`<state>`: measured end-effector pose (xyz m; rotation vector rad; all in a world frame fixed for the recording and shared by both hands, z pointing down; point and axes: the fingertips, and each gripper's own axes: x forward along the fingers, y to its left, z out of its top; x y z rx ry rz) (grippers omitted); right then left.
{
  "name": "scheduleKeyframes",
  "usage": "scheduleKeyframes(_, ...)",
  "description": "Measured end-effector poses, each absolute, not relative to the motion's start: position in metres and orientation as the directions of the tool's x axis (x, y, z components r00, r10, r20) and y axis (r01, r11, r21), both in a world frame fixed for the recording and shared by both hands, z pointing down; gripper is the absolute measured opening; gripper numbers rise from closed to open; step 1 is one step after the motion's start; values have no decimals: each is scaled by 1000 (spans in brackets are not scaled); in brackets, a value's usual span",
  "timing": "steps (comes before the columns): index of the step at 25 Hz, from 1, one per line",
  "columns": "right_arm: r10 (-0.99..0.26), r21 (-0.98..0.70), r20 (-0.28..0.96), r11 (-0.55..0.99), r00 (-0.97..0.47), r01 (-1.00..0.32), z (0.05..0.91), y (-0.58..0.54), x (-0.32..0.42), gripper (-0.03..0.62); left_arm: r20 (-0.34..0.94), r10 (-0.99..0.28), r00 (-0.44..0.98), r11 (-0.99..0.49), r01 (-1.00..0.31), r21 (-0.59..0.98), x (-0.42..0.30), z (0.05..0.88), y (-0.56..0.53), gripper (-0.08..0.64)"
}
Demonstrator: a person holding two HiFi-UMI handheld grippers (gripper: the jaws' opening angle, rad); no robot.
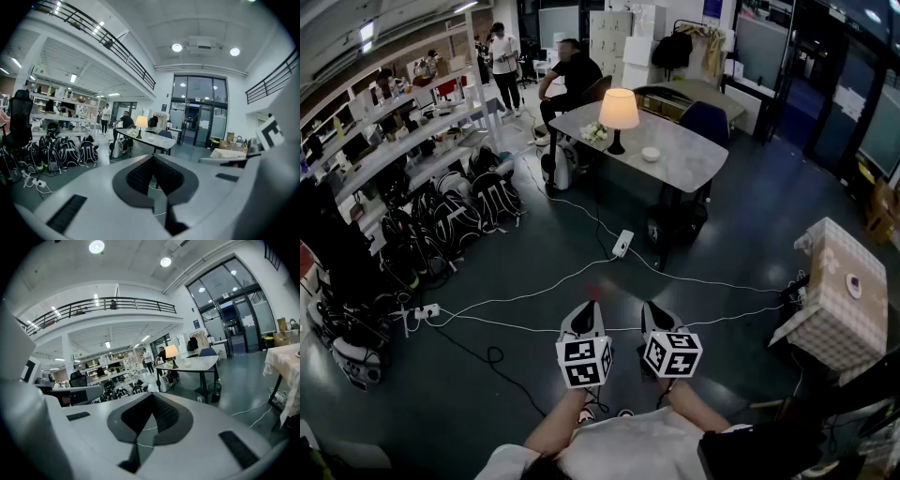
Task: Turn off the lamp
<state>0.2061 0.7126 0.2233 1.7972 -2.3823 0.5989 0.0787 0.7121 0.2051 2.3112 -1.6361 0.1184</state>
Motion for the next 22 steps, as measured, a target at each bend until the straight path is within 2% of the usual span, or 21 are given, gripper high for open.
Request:
scheduleKeyframes(11,-901,-222,319,229,-292,-948,224,696,184,-2,242,-909,339,-290,-933,215,53,208,692,-2)
scheduleKeyframes(22,-908,-251,365,117,-206,-961,248,670,165,-2,274,-898,344,-307,-937,167,-11,222,669,-2)
